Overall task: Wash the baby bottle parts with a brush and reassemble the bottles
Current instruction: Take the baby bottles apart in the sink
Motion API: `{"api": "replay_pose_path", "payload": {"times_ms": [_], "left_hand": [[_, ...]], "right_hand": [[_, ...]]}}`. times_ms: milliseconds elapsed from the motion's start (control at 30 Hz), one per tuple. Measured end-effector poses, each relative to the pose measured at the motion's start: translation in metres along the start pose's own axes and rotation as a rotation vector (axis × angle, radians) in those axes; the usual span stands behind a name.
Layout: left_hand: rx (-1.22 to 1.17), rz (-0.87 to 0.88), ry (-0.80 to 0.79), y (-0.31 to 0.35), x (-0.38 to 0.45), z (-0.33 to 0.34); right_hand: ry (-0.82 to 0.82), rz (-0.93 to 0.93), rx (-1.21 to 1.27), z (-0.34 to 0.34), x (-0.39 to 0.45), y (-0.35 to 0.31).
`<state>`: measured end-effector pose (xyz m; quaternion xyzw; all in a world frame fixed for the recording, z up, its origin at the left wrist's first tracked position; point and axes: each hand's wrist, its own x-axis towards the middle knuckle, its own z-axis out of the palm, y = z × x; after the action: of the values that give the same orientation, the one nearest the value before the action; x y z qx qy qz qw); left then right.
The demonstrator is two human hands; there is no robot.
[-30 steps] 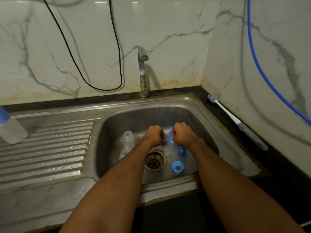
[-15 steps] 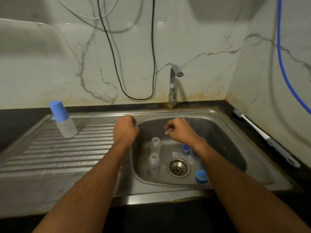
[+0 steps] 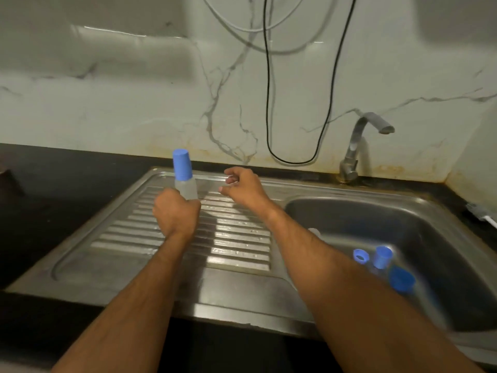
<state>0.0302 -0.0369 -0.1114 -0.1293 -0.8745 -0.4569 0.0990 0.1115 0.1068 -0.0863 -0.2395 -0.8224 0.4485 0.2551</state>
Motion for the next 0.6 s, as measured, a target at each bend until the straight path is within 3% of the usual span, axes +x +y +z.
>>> {"api": "replay_pose_path", "payload": {"times_ms": [100, 367, 600], "left_hand": [[0.003, 0.012, -0.008, -0.012, 0.018, 0.002], [-0.157, 0.127, -0.229, -0.028, 0.05, 0.025], [-0.187, 0.167, -0.226, -0.026, 0.047, 0.032]], "right_hand": [[-0.038, 0.04, 0.043, 0.031, 0.013, -0.008], [-0.125, 0.074, 0.108, 0.078, 0.035, -0.007], [-0.073, 0.068, 0.137, 0.085, 0.041, 0.008]]}}
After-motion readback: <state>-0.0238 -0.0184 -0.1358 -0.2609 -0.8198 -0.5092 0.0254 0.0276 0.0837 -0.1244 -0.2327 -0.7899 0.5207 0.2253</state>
